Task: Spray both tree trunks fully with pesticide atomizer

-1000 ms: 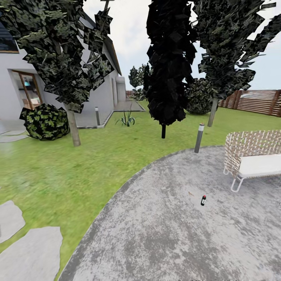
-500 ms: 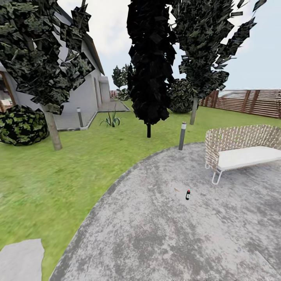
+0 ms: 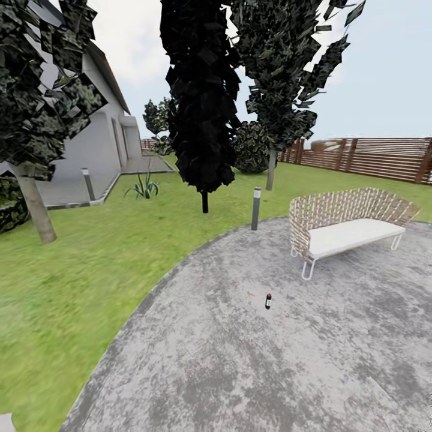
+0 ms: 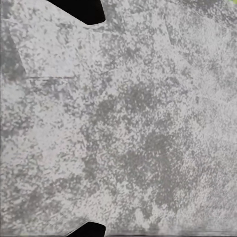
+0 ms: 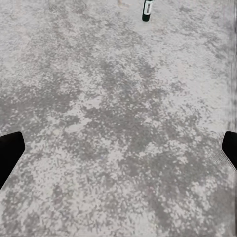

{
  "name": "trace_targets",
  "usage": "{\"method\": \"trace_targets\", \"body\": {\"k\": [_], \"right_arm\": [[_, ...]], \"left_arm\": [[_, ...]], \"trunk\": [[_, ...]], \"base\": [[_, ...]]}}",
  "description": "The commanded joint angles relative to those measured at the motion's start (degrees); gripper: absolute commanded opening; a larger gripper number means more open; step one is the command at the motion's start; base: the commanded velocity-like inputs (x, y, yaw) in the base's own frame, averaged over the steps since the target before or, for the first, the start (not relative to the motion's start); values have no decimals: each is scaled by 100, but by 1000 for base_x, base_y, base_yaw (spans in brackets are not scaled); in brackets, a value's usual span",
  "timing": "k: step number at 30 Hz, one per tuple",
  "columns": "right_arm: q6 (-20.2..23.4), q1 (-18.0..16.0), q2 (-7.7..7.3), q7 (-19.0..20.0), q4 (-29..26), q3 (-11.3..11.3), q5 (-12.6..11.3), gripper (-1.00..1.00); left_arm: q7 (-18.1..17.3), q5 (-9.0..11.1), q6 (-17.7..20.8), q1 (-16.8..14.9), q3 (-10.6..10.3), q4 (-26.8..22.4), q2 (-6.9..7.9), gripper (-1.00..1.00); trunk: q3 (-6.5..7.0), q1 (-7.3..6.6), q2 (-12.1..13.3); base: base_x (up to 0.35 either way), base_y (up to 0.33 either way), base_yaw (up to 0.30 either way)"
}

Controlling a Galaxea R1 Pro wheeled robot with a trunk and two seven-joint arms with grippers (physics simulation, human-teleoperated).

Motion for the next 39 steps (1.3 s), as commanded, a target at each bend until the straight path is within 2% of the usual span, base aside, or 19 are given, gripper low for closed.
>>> {"method": "trace_targets", "body": {"k": [1, 28, 39], "right_arm": [[0, 0, 0, 0, 0, -1, -1, 100], [-9, 0, 0, -9, -14, 7, -4, 100], [-1, 0, 0, -8, -4, -2, -10, 100]], "left_arm": [[0, 0, 1, 1, -2, 1, 0, 100], [4, -19, 4, -3, -4, 6, 0, 100], [5, -18, 4, -4, -4, 3, 0, 100]], "trunk": [[0, 0, 0], [0, 0, 0], [0, 0, 0]], "base": [[338, 0, -267], [339, -59, -24], [339, -83, -239]]}}
